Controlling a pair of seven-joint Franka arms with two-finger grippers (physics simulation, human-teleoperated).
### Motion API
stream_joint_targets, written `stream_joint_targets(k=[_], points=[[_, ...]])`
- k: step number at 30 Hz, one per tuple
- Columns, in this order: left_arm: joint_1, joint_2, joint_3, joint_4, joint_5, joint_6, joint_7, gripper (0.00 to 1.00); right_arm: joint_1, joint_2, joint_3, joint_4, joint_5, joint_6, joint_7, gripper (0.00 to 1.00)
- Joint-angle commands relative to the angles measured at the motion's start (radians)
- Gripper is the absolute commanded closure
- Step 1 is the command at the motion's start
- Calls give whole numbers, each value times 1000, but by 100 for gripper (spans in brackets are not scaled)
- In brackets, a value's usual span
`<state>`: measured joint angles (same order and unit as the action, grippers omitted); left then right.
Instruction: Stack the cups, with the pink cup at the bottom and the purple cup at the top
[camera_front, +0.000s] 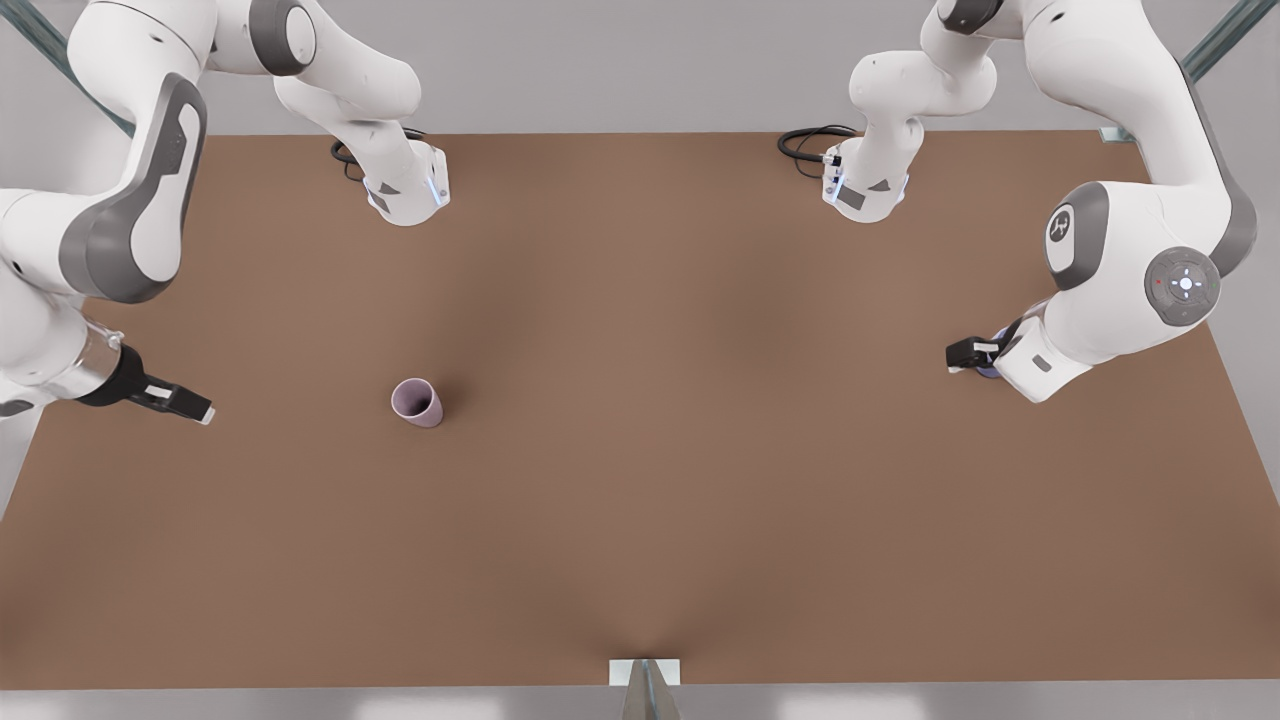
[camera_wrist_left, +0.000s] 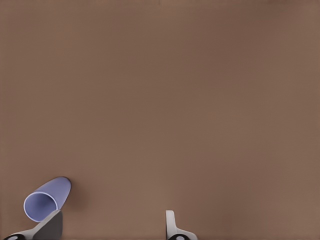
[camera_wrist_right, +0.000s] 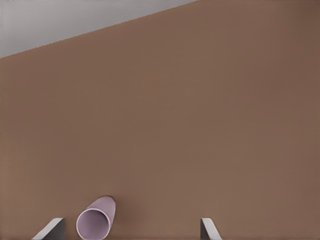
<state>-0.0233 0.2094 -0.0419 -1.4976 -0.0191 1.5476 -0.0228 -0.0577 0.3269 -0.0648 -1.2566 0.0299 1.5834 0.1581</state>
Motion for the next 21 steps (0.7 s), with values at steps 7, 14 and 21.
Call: stream_joint_targets(k=[7, 14, 21], points=[[0, 2, 7, -12, -4, 8, 0, 0, 6, -97, 102, -279, 8, 151, -75, 0], [0, 13, 7, -15, -4, 12, 0, 0, 107, -124, 108, -593, 154, 420, -379, 0], [0, 18, 7, -15, -4, 12, 0, 0, 110, -62, 108, -724, 157, 653, -586, 0]])
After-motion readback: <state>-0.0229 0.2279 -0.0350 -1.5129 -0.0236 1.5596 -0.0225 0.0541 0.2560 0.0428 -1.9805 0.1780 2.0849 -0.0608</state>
